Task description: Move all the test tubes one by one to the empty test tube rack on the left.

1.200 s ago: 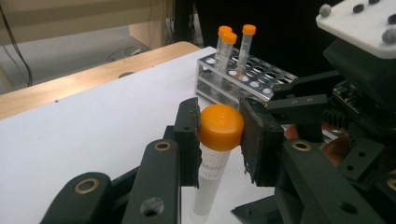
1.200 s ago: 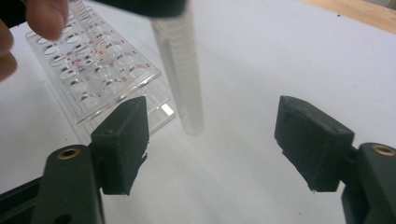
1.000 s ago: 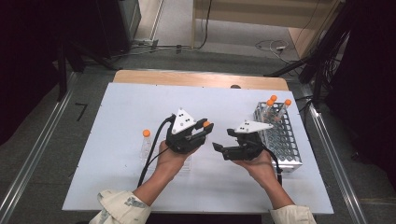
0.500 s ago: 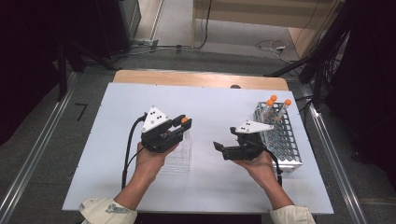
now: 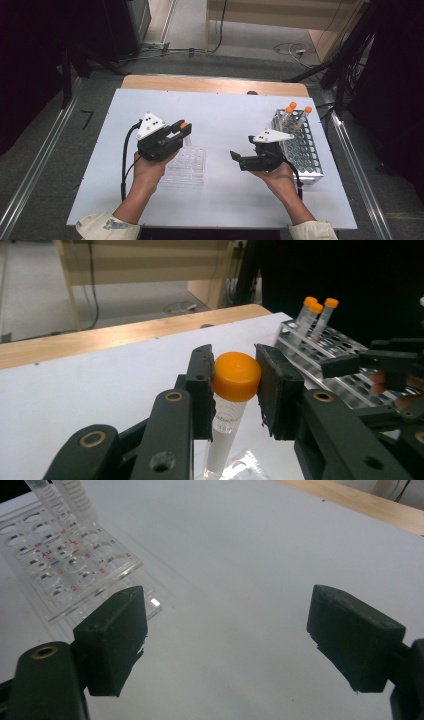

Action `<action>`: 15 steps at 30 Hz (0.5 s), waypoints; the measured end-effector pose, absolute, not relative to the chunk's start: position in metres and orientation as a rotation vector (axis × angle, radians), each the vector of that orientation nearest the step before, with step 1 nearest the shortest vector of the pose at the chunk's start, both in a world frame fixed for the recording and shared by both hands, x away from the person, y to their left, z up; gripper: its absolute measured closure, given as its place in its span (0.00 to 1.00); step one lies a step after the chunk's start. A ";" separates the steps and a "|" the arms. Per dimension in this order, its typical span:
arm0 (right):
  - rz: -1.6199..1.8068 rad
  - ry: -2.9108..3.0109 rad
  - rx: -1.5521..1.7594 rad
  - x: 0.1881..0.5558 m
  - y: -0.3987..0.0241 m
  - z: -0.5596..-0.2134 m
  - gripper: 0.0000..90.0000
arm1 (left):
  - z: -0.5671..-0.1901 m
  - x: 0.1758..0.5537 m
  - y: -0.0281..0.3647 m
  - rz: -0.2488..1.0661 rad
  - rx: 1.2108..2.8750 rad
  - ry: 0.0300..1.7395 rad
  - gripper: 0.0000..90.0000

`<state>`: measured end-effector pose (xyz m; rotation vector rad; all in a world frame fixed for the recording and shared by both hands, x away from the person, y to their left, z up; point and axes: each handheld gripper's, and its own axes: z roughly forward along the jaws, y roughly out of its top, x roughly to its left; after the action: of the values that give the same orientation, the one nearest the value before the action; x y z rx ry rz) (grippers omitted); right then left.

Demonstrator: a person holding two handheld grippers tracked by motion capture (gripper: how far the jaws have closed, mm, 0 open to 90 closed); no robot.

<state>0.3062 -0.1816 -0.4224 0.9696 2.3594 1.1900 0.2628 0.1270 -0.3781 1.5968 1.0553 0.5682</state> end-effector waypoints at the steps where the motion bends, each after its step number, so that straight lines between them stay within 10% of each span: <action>1: 1.189 2.361 0.968 0.306 -0.181 -0.423 0.16 | -0.378 0.263 0.129 0.575 1.594 1.062 0.78; 15: 1.187 2.361 0.963 0.306 -0.182 -0.423 0.16 | -0.384 0.256 0.155 0.626 1.589 1.129 0.78</action>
<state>0.3058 -0.1819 -0.4231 0.9626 2.3610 1.1872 0.2555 0.1550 -0.3835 1.5885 1.1289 0.6262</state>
